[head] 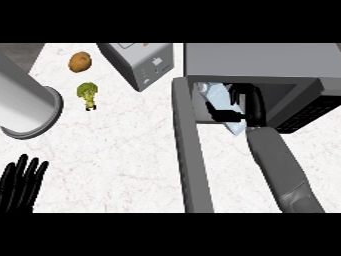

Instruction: Pick up the milk, place it into the microwave and close the microwave

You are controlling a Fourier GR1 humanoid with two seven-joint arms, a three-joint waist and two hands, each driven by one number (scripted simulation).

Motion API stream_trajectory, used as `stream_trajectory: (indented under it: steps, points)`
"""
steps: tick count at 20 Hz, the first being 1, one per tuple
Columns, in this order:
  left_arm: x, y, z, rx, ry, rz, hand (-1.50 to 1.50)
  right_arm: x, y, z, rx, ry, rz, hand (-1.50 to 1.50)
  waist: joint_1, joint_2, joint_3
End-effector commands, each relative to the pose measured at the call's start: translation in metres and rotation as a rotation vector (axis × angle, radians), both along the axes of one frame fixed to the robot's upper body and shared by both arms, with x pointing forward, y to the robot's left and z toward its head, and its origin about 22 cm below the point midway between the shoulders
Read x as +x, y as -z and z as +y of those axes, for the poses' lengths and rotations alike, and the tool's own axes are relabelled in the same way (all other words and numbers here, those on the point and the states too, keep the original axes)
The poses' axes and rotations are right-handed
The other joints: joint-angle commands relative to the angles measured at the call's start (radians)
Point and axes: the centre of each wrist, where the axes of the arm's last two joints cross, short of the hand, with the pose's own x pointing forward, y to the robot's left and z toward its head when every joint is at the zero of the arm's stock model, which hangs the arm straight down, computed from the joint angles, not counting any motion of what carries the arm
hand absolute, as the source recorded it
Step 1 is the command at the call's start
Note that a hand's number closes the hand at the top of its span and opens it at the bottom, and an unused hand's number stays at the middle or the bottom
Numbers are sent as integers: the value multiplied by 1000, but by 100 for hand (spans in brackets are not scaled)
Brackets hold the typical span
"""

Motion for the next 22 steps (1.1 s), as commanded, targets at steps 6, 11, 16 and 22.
stream_trajectory:
  steps: [6,11,16,22]
  points:
    - [9,8,4,-14,38,-3,-150,36,-27,-23,-179,122,40,150,32,14,1]
    - [14,3,-9,19,41,-6,-150,48,-46,-36,-292,225,12,150,62,26,2]
    - [18,-1,-4,114,47,22,-150,55,-60,-35,-302,370,-42,150,81,39,4]
    - [23,-5,-3,150,61,18,-150,52,-53,-38,-423,397,-38,-150,100,46,4]
